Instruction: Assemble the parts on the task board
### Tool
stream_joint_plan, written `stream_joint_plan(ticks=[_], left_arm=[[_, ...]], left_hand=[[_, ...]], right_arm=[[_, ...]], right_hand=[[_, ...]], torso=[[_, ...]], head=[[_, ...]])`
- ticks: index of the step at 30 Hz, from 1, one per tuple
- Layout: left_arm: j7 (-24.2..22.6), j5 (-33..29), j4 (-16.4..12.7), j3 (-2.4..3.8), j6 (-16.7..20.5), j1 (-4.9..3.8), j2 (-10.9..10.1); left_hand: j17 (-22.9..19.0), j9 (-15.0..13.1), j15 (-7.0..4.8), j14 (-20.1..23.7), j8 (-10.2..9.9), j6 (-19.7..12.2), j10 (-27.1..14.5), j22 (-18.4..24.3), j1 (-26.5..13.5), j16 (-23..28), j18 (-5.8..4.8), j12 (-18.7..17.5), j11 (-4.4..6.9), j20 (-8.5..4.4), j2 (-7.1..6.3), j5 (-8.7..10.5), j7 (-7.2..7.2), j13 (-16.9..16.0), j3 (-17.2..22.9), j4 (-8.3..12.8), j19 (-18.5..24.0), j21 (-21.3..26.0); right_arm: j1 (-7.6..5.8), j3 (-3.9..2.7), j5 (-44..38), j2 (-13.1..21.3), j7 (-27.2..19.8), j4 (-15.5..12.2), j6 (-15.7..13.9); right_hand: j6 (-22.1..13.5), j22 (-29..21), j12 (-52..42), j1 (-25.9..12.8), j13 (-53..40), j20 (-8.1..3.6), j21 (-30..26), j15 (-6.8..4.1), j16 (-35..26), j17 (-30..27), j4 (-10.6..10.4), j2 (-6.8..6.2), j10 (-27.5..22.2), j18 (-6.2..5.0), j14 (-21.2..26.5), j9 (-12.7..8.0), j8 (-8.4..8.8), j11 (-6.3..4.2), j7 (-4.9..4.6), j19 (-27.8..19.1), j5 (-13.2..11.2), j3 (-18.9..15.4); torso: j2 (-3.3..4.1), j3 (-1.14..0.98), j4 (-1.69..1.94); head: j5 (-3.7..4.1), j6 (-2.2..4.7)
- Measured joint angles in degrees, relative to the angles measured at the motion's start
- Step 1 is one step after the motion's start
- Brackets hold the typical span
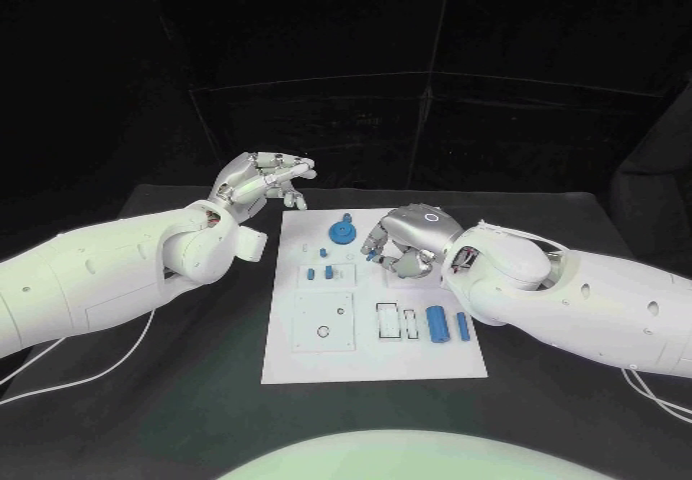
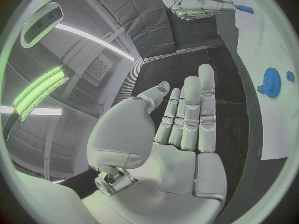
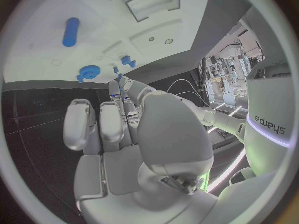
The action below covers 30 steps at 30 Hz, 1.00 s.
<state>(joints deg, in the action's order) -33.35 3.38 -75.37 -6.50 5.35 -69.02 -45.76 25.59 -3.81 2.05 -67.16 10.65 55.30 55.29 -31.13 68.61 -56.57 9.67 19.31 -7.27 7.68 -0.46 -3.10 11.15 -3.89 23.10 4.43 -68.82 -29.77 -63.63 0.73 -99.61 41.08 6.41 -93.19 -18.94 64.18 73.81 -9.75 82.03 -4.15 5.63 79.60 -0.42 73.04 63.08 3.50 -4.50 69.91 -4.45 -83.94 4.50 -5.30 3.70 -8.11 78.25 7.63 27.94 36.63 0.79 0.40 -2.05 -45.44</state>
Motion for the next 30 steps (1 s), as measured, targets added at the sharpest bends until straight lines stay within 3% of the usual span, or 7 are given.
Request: stream_joint_plan(ticks=[4,10,14,19,30], left_arm=[[0.03,-0.01,0.03,0.0,-0.05,-0.02,0.25],[0.06,-0.01,0.05,0.0,-0.12,-0.06,0.52],[0.08,-0.01,0.05,0.0,-0.15,-0.09,0.64],[0.1,-0.01,0.08,0.0,-0.2,-0.1,0.88],[0.13,-0.01,0.33,0.0,-0.37,-0.11,1.14]], left_hand=[[0.0,0.0,0.0,0.0,0.0,0.0,0.0,0.0,0.0,0.0,0.0,0.0,0.0,0.0,0.0,0.0,0.0,0.0,0.0,0.0,0.0,0.0],[-0.09,0.0,0.0,0.0,0.0,0.0,0.0,0.1,0.0,0.0,0.0,0.0,0.0,0.0,0.0,0.0,0.0,0.0,-0.08,0.4,0.0,0.0],[-0.09,0.0,0.0,0.0,0.0,0.0,0.0,0.1,0.0,0.0,0.0,0.0,0.0,0.0,0.0,0.0,0.0,0.0,-0.08,0.4,0.0,0.0],[-0.09,0.0,0.0,0.0,0.0,0.0,0.0,0.1,0.0,0.0,0.0,0.0,0.0,0.0,0.0,0.0,0.0,0.0,-0.08,0.4,0.0,0.0],[-0.08,0.0,0.0,0.0,0.0,0.0,0.0,0.09,0.0,0.0,0.0,0.0,0.0,0.0,0.0,0.0,0.0,0.0,-0.08,0.4,0.0,0.0]], right_arm=[[0.56,0.0,0.32,-1.54,-0.08,-0.11,0.28],[2.89,0.27,0.55,-4.12,-0.37,1.14,1.25],[3.77,1.25,0.67,-5.27,-0.67,1.93,2.09],[4.2,1.76,0.74,-6.25,-0.97,2.83,3.2],[4.77,1.99,0.79,-7.23,-1.27,3.75,5.03]], right_hand=[[0.0,0.0,0.0,0.0,0.01,0.0,0.0,0.0,0.0,0.0,0.0,0.0,0.0,-0.01,0.0,-0.01,0.0,0.0,0.0,0.0,0.0,0.0],[-0.01,-0.08,0.28,-0.01,0.02,0.0,0.0,0.0,0.0,-0.01,0.0,0.0,0.2,0.0,0.0,-0.04,0.03,0.21,0.0,0.0,0.0,0.0],[-0.01,-0.08,0.28,-0.01,0.02,0.0,0.0,0.0,0.0,-0.09,0.0,0.0,0.2,0.0,0.0,-0.08,0.04,0.21,0.0,0.0,0.0,0.0],[-0.01,-0.08,0.28,-0.24,0.02,0.0,0.0,0.0,0.0,-0.09,0.0,0.23,0.2,0.0,0.0,-0.08,0.05,0.21,0.0,0.0,0.0,0.0],[-0.03,-0.08,0.28,-0.24,0.03,0.0,0.0,0.0,0.0,-0.09,0.0,0.22,0.2,0.0,0.0,-0.06,0.05,0.21,0.02,0.0,0.0,0.0]], torso=[[0.0,0.05,0.02],[0.04,0.04,-0.02],[0.08,-0.03,-0.04],[0.08,-0.04,-0.04],[0.08,-0.1,-0.07]], head=[[-0.68,-0.27],[-1.71,-0.72],[-2.0,-0.98],[-2.28,-1.26],[-2.85,-1.79]])
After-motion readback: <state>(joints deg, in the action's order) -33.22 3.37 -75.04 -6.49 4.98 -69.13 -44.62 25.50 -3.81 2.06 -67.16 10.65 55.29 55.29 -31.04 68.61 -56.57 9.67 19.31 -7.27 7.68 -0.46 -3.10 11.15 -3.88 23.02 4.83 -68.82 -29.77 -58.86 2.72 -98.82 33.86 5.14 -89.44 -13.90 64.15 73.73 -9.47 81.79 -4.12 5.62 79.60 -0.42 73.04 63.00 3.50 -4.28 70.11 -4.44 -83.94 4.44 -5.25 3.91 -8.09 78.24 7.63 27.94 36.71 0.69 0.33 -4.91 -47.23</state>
